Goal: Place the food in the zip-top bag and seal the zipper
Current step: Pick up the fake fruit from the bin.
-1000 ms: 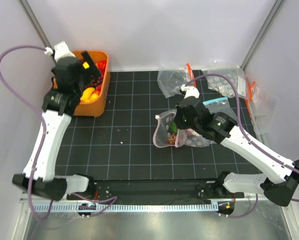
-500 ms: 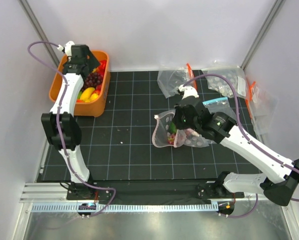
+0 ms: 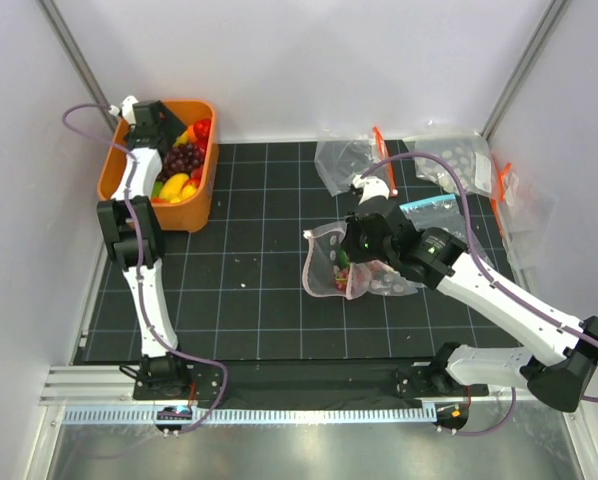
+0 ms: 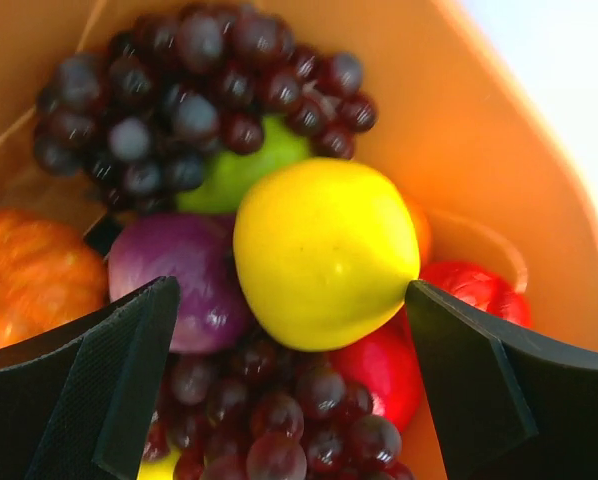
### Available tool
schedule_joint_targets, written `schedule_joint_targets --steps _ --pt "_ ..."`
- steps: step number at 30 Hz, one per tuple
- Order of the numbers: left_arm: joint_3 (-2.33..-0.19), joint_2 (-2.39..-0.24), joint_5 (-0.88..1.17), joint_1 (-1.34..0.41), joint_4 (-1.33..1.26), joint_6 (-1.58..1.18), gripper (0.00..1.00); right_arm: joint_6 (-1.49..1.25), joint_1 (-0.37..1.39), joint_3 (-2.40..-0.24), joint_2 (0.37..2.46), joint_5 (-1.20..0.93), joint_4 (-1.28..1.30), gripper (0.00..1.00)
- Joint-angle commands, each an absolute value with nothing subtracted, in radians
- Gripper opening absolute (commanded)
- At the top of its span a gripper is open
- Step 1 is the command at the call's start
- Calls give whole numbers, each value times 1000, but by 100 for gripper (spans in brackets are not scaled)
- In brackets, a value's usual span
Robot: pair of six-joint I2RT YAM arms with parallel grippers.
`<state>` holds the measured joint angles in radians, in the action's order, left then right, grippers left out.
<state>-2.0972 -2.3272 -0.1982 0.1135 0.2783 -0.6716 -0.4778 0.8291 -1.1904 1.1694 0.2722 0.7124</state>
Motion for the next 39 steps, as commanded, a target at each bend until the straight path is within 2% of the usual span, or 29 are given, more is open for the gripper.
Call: schedule_joint_targets --steps 1,5,11,12,14,18,19,20,21,23,24,28,39 --pt "-2098 -2370 -126 178 92 -755 100 -462 827 -1192 1155 253 663 1" --pt "-2178 -2444 -86 201 66 -822 100 -454 827 -1201 1163 264 661 1" --pt "-2186 -2480 -55 212 8 -915 96 -449 827 -1215 1181 264 661 1" --pt "-2184 -2488 -48 215 5 -929 92 -451 827 -1216 1184 262 661 1" --pt "-2197 -2508 -23 218 -31 -954 91 -448 827 -1216 1187 256 660 1" --pt "-2218 -2528 37 216 -80 -1000 71 -449 827 -1215 1187 259 661 1" --pt "-2215 -2526 41 218 -86 -1008 71 -449 828 -1213 1186 258 657 1" --pt "-2209 -2523 52 216 -93 -1014 73 -451 827 -1213 1187 255 655 1" --pt "-2204 -2522 60 216 -107 -1023 81 -451 828 -1216 1186 252 655 1" --pt "-2200 -2513 74 215 -109 -1023 89 -454 828 -1213 1183 247 650 1" --pt "-2195 -2502 84 212 -113 -1016 97 -454 827 -1210 1183 242 650 1" --pt "-2180 -2482 95 206 -112 -1009 100 -454 827 -1207 1175 241 652 1" --pt "-2140 -2444 75 152 -40 -942 98 -468 827 -1186 1152 226 638 1"
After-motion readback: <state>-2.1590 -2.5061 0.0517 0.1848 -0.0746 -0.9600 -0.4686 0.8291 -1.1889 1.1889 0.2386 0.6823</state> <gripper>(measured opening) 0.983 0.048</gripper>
